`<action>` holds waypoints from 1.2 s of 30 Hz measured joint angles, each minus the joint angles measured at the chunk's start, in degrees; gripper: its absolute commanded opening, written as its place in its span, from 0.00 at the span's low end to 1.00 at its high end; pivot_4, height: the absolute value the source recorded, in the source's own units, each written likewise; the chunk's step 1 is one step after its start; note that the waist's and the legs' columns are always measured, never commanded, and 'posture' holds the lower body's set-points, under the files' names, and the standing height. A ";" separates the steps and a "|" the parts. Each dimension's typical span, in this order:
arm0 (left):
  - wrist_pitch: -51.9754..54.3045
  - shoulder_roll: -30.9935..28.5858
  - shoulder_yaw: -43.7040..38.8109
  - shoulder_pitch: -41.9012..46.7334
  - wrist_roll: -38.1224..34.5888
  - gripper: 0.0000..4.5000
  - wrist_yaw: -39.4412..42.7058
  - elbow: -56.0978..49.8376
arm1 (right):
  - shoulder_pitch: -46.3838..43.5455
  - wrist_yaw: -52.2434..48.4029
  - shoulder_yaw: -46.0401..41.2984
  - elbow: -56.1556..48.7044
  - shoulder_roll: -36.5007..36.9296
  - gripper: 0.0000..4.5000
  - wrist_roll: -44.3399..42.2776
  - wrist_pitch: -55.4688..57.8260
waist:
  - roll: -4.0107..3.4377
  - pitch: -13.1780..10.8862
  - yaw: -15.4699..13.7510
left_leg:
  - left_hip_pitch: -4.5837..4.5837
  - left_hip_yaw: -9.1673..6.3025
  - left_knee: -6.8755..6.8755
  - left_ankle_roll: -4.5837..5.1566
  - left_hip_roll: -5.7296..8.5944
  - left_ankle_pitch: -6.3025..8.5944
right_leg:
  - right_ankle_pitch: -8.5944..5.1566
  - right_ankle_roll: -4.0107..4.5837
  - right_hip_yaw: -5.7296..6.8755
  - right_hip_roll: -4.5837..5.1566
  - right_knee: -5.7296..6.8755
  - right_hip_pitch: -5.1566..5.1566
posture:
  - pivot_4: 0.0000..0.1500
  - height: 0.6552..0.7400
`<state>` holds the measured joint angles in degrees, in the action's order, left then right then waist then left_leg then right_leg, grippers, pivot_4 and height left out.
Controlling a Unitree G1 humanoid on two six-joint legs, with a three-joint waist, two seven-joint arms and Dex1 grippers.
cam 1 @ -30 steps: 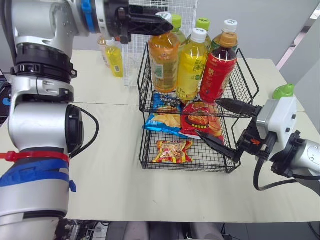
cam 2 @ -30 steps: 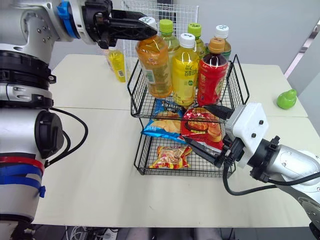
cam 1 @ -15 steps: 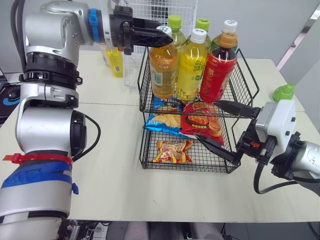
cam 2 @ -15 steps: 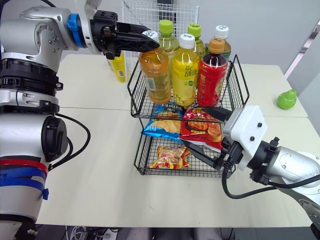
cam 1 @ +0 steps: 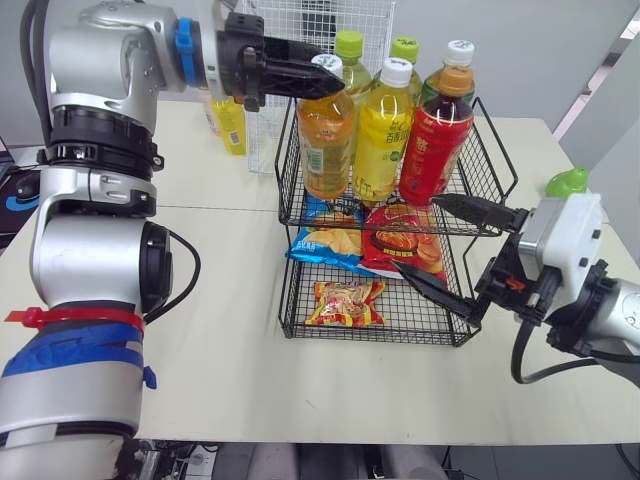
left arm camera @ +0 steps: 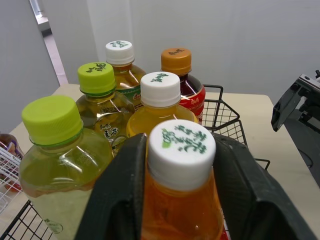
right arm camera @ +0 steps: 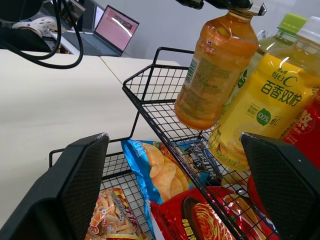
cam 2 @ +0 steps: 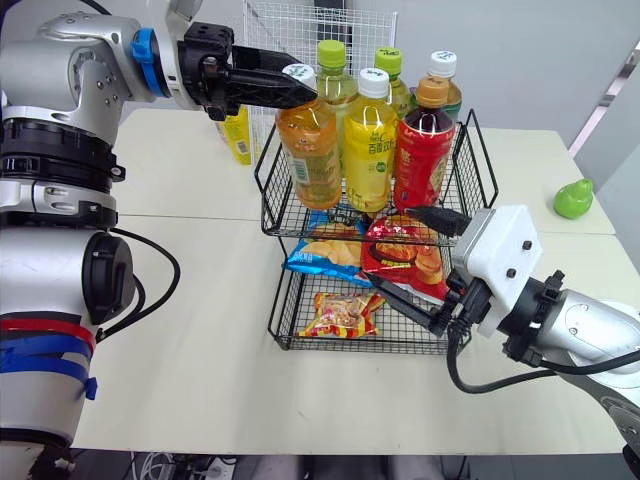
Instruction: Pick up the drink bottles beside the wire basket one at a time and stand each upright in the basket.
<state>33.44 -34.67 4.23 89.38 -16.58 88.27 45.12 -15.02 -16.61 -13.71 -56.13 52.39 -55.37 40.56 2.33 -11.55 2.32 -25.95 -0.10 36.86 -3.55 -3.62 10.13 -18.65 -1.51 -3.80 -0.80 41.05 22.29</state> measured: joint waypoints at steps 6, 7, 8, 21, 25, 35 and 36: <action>0.07 -0.09 0.00 0.02 -0.01 1.00 0.22 0.30 | -0.14 0.29 -0.76 0.02 0.00 1.00 -0.38 0.00 | 0.00 0.00 -0.01 | 0.00 0.00 0.00 0.00 0.00 0.00 | 0.00 0.00 0.00 0.00 0.00 0.00 | 1.00 0.95; 0.11 -0.24 -0.01 0.04 -0.01 1.00 0.35 0.39 | -0.16 0.29 -0.78 0.02 0.00 1.00 -0.47 0.00 | 0.00 0.00 0.01 | 0.00 0.00 0.00 0.00 0.00 0.00 | 0.00 0.00 0.00 0.00 0.00 0.00 | 1.00 0.95; 0.17 -0.46 -0.01 0.06 -0.02 1.00 0.66 0.43 | -0.16 0.30 -0.78 0.02 0.00 1.00 -0.51 0.00 | 0.00 0.00 0.01 | 0.00 0.00 0.00 0.00 0.00 0.00 | 0.00 0.00 0.00 0.00 0.00 0.00 | 1.00 0.95; 5.91 -8.80 -0.75 0.52 -0.23 1.00 1.29 -4.25 | 0.69 -1.66 -7.04 1.57 2.19 1.00 -5.27 0.89 | -0.15 -0.10 -0.05 | -0.03 0.02 0.01 0.00 0.02 0.00 | 0.00 0.00 -0.01 0.05 0.00 0.01 | 1.00 0.95; 5.37 -14.44 -4.51 -1.71 0.20 1.00 -4.49 -6.89 | 1.68 -12.17 -34.84 14.77 11.94 1.00 -12.31 5.21 | -0.12 -0.04 -0.52 | 0.15 0.01 -0.05 0.01 -0.02 0.01 | 0.00 0.01 0.07 0.07 -0.07 -0.16 | 1.00 0.95; 0.57 -17.14 -14.42 -22.79 0.39 1.00 -20.78 -13.04 | 9.08 -25.38 -44.07 28.47 11.98 1.00 -0.22 0.89 | -0.17 0.06 -0.44 | 0.25 0.05 0.11 0.03 -0.01 -0.02 | 0.06 -0.08 -0.05 0.04 0.08 -0.22 | 1.00 0.95; -0.38 -17.10 -15.91 -26.29 0.22 1.00 -22.80 -14.49 | 9.76 -25.89 -42.12 29.74 11.29 1.00 4.19 -2.49 | -0.15 0.07 -0.42 | 0.24 0.05 0.09 0.03 -0.03 -0.02 | 0.06 -0.08 -0.05 0.02 0.05 -0.21 | 1.00 0.95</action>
<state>33.06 -51.78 -11.67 63.09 -16.35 65.48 30.64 -5.26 -42.51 -55.84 -26.39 63.68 -51.19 38.07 2.18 -11.48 1.90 -25.72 -0.05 36.95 -3.52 -3.65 10.11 -18.59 -1.59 -3.85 -0.78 41.10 22.09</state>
